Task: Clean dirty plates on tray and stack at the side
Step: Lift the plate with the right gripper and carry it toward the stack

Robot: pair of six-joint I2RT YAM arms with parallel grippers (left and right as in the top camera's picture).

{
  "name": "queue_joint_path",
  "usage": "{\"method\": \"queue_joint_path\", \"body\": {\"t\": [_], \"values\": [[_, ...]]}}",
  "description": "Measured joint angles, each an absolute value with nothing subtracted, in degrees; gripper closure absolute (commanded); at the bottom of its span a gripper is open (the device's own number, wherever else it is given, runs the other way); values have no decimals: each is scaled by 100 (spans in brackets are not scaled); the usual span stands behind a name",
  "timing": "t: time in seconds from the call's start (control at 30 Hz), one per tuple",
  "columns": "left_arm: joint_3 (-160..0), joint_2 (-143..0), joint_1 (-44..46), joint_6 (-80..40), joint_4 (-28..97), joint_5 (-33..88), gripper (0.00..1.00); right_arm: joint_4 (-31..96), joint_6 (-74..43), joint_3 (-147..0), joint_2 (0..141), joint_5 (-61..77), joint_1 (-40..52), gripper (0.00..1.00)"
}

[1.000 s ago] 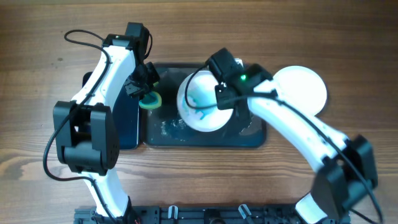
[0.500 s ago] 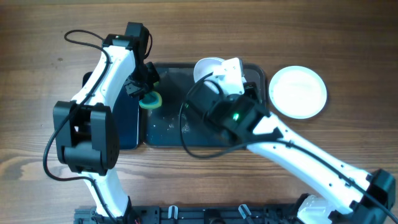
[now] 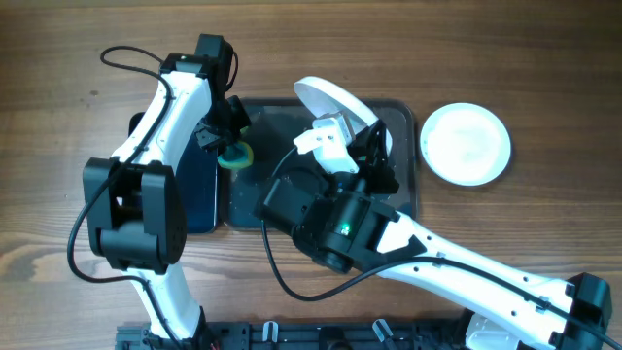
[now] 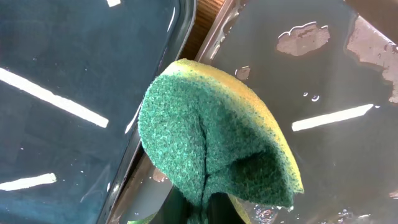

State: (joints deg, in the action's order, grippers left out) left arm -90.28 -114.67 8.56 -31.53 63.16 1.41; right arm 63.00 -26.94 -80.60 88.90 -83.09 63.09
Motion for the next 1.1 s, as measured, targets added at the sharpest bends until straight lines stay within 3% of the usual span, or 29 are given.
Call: {"method": "queue_joint_path", "body": {"t": [0.33,0.57,0.77,1.1], "values": [[-9028,-11467,856,-3153,6296,141,96,6300,-2692,-8060,8890,-7961,6300,95],[-9028,-11467,856,-3153,6296,141,96,6322,-2939,-8060,8890,-6171,5732,96],[-9028,-11467,856,-3153,6296,141,96,6064,-2915,-8060,8890,-3583,4412,96],[-9028,-11467,856,-3155,6285,141,96,5697,-2392,-8060,8890,279,1317,95]]}}
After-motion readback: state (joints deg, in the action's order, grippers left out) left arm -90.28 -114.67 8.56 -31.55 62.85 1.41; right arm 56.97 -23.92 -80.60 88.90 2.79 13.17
